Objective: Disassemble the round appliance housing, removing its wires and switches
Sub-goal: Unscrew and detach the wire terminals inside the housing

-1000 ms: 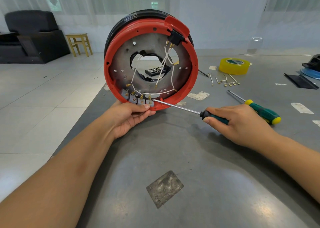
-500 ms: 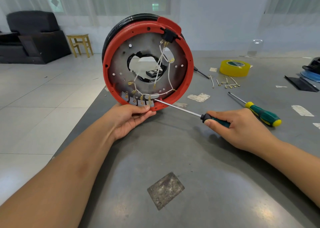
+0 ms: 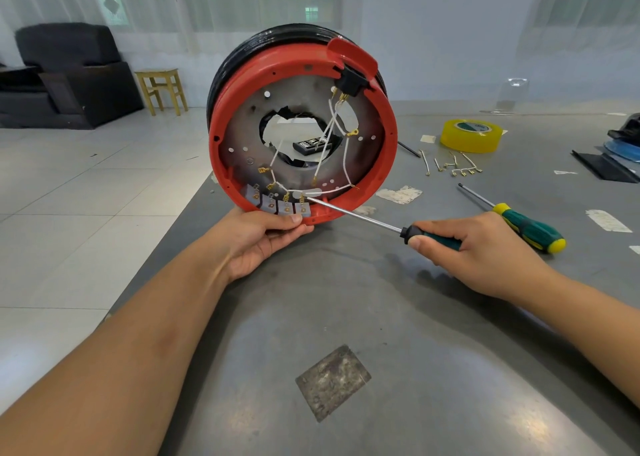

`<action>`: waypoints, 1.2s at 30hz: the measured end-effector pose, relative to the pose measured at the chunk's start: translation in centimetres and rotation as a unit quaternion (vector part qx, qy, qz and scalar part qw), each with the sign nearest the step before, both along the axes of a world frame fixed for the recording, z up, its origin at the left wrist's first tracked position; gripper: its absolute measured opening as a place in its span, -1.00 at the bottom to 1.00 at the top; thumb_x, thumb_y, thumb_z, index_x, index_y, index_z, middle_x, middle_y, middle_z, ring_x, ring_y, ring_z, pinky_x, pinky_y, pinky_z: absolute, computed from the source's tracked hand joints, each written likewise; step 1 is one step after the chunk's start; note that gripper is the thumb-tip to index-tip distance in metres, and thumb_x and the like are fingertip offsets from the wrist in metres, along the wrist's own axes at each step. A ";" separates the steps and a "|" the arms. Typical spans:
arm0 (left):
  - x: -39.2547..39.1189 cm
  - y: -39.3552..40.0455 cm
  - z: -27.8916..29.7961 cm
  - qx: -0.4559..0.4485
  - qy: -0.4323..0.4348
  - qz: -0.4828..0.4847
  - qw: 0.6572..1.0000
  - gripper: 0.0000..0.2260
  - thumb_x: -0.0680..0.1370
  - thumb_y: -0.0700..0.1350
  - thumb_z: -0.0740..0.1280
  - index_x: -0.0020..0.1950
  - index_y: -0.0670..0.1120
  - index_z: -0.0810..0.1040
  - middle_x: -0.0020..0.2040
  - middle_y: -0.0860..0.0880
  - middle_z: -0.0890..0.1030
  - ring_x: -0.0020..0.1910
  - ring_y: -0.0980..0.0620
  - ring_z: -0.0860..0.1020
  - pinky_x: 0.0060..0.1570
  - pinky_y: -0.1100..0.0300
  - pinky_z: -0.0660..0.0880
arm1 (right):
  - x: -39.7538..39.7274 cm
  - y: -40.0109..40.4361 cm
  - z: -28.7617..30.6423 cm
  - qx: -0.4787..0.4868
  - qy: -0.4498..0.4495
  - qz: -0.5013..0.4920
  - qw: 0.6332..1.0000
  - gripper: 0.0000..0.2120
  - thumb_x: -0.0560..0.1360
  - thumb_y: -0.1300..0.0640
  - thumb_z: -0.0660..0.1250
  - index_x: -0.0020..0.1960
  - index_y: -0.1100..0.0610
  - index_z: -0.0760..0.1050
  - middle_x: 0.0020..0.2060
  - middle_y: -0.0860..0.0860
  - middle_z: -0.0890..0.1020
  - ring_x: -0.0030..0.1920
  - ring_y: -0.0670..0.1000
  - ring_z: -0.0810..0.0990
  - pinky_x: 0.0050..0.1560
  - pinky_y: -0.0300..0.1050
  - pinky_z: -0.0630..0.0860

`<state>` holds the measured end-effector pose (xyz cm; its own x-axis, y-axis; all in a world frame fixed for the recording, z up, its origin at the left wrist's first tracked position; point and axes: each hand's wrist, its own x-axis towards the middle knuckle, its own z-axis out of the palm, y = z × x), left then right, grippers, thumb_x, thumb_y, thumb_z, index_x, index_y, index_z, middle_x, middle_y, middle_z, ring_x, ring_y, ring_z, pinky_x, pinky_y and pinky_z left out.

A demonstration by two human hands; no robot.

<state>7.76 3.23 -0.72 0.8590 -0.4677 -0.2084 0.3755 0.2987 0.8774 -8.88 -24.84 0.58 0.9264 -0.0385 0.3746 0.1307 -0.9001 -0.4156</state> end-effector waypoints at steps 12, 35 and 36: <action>-0.2 -0.1 0.3 0.015 -0.005 0.002 1.000 -0.65 0.48 -0.48 0.41 0.26 -0.35 0.60 0.08 -0.31 0.73 0.02 -0.27 0.75 -0.19 0.18 0.69 | 0.1 -0.1 -0.3 -0.050 -0.032 0.013 0.998 -0.44 0.51 -0.35 0.14 0.25 -0.07 0.66 -0.10 -0.17 0.73 -0.18 -0.19 0.64 -0.27 -0.26 0.58; -0.7 -0.6 0.7 0.004 -0.009 0.038 0.999 -0.46 0.45 -0.46 0.46 0.42 -0.31 0.47 -0.01 -0.28 0.75 -0.01 -0.29 0.75 -0.23 0.18 0.68 | -0.3 0.8 -0.1 -0.262 -0.092 -0.005 0.961 -0.56 0.63 -0.18 0.12 0.26 0.06 0.58 -0.24 0.00 0.61 -0.34 0.11 0.57 -0.43 0.01 0.55; -0.7 -0.6 0.7 0.004 -0.010 0.038 0.999 -0.46 0.45 -0.46 0.46 0.42 -0.31 0.47 0.00 -0.28 0.75 -0.01 -0.28 0.75 -0.22 0.17 0.68 | -0.3 0.8 -0.1 -0.265 -0.097 -0.009 0.959 -0.56 0.63 -0.18 0.12 0.27 0.06 0.58 -0.22 0.00 0.62 -0.34 0.11 0.58 -0.44 0.00 0.55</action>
<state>7.06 2.59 -0.05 0.8957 -0.3998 -0.1946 0.3350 0.3190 0.8866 -9.16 -24.07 0.50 0.8379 0.1893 0.5119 0.1409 -0.9812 0.1322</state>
